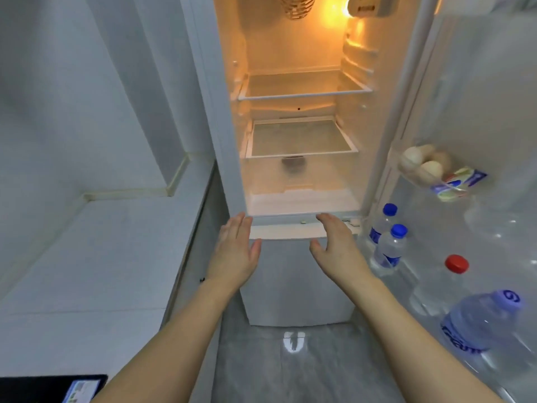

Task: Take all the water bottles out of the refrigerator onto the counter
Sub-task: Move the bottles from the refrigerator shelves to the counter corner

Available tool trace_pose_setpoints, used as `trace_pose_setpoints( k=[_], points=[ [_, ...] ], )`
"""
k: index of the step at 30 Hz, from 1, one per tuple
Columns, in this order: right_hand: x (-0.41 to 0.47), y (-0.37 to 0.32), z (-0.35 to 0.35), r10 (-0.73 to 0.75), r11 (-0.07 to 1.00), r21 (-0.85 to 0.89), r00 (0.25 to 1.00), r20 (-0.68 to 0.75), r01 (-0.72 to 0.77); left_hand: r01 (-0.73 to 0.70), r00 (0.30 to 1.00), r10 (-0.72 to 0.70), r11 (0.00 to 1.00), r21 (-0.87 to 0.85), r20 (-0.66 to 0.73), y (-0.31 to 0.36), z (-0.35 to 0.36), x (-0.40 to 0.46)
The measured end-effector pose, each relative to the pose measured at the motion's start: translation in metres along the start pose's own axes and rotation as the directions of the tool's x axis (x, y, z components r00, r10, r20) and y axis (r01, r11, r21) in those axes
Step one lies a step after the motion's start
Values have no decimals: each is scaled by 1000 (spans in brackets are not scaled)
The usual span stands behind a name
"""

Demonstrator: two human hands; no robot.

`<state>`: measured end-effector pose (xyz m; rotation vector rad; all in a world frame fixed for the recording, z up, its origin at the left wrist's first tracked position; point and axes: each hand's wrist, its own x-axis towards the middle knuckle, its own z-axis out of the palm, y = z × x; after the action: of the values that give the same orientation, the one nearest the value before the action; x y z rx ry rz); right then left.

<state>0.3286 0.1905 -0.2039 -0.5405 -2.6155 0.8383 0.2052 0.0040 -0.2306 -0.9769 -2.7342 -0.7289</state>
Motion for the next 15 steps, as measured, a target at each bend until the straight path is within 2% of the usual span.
trace_pose_setpoints(
  k=[4, 9, 12, 15],
  points=[
    [9, 44, -28, 46, 999, 18, 989, -142, -44, -64, 996, 68, 996, -69, 62, 37, 28, 39],
    [11, 90, -55, 89, 994, -20, 923, -374, -104, -122, 983, 138, 983, -135, 119, 84, 56, 77],
    [9, 114, -63, 163, 985, 25, 891, -423, -168, -163, 971, 189, 973, -166, 149, 112, 72, 96],
    [9, 132, -64, 298, 955, 131, 853, -428, -267, -186, 958, 221, 964, -191, 183, 136, 86, 111]
  ],
)
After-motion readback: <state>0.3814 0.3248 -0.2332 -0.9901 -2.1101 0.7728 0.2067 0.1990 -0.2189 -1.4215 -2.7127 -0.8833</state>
